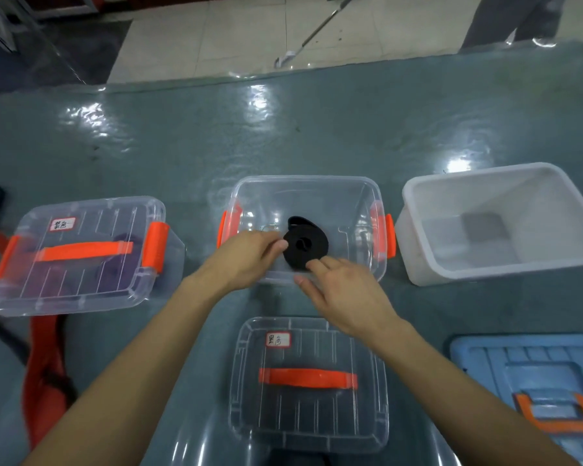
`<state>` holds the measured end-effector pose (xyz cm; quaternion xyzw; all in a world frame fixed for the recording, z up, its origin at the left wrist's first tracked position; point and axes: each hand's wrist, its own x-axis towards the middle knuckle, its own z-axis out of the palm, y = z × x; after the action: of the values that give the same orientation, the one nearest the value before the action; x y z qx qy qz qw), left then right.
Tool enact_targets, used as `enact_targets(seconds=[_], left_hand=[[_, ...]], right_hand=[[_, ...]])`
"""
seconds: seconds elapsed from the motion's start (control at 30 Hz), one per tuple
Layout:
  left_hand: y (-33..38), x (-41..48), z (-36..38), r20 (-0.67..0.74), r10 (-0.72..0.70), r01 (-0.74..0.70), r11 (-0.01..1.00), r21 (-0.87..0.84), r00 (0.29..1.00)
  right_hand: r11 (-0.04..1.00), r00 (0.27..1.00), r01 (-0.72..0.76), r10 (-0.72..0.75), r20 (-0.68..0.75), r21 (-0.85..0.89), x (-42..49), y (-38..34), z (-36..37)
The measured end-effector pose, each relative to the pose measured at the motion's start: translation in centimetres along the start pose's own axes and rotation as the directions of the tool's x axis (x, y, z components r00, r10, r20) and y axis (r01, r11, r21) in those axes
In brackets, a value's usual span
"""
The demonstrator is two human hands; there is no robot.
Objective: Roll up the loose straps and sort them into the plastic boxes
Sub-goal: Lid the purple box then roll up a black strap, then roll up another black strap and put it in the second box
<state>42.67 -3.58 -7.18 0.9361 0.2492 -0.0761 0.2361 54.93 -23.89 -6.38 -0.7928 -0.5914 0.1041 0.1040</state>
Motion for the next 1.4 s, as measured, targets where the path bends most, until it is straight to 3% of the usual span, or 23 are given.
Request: enact_targets(seconds=[0.17,0.37,0.7,0.8,0.87,0.97,1.07,1.2,1.4], left_hand=[[-0.1,-5.9,0.7,0.003,0.096,-0.095,0.977,0.190,0.995],[-0.4,-8.1,1.5,-0.090,0.055,-0.036,0.979,0.201,0.994],[0.5,-9.5,2.0,-0.144,0.020,0.016,0.970,0.241,0.989],[1.2,-11.0,0.9,-0.176,0.071,0.002,0.922,0.387,0.982],[1.3,-13.4,0.1,-0.254,0.143,-0.003,0.876,0.483,0.957],[-0.7,-17.9,-0.2,-0.372,0.225,-0.013,0.869,0.494,0.901],[-4.5,-22.8,0.4,-0.398,0.150,0.070,0.870,0.488,0.905],[-11.9,-30.1,1.3,-0.362,-0.049,0.224,0.860,0.458,0.931],[-23.7,-39.7,0.7,-0.257,-0.259,0.355,0.807,0.472,0.931]], right_hand=[[0.987,0.990,0.086,-0.099,-0.099,-0.133,-0.4,0.8,2.1],[0.981,0.962,0.164,-0.182,-0.204,-0.099,0.3,0.3,3.4],[0.987,0.994,0.095,-0.100,-0.034,-0.129,-0.2,-1.3,2.1],[0.970,0.998,0.061,-0.058,0.016,-0.234,-1.2,-2.0,0.7],[0.955,0.999,0.031,-0.041,-0.026,-0.295,-2.5,-3.1,0.0],[0.959,0.977,0.051,-0.106,-0.184,-0.277,-4.5,-6.0,-0.3],[0.973,0.965,0.083,-0.133,-0.228,-0.215,-5.4,-9.7,0.7],[0.981,0.991,0.126,-0.130,-0.021,-0.148,-4.3,-17.6,4.2],[0.964,0.969,0.231,-0.217,0.116,-0.129,-0.7,-31.4,10.6]])
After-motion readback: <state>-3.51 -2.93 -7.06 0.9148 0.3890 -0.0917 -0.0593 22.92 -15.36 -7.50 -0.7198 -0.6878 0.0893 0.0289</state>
